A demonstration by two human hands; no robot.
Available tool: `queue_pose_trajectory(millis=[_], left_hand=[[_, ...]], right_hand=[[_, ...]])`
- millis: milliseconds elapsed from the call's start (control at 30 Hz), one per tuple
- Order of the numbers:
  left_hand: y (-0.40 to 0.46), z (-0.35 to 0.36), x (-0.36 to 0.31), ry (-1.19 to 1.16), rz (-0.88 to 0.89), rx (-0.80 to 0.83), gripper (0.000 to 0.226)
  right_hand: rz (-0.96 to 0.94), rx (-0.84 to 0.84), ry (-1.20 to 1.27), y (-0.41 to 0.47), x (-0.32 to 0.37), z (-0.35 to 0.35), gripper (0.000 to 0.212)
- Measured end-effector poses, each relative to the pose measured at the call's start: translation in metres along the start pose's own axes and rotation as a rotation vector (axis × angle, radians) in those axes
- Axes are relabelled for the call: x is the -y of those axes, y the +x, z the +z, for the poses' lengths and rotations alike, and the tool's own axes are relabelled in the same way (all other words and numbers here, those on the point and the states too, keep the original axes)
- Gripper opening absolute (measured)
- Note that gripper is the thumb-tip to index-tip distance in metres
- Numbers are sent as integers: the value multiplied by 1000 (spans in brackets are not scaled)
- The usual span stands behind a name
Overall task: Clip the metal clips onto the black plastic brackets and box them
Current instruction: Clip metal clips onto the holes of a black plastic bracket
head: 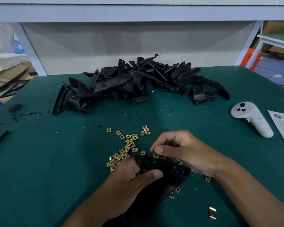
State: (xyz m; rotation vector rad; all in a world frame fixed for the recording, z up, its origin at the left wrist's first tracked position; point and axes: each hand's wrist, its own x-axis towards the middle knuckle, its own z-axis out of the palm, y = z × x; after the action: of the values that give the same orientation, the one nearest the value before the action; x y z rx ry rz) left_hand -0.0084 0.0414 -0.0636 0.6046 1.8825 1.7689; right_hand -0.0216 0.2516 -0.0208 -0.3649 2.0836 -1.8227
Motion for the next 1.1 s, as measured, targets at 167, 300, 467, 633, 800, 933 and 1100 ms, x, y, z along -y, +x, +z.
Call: queue_pose_trajectory(millis=[167, 300, 467, 633, 800, 933, 1100], left_hand=[[0, 0, -1, 4, 2, 29, 51], [0, 0, -2, 32, 14, 19, 37], [0, -1, -4, 14, 42, 17, 18], [-2, 1, -9, -19, 32, 45, 12], [-1, 4, -10, -81, 71, 49, 8], [0, 5, -7, -135, 98, 19, 10], [7, 2, 2, -219, 152, -151, 20]], right_hand=[[-14, 15, 14, 0, -1, -1, 16], [-25, -4, -19, 0, -2, -1, 16], [-42, -4, -46, 0, -2, -2, 11], [-39, 14, -99, -3, 2, -2, 13], [-53, 24, -106, -4, 3, 1, 13], [-41, -16, -97, -2, 0, 2, 11], [-51, -22, -34, -1, -2, 0, 25]])
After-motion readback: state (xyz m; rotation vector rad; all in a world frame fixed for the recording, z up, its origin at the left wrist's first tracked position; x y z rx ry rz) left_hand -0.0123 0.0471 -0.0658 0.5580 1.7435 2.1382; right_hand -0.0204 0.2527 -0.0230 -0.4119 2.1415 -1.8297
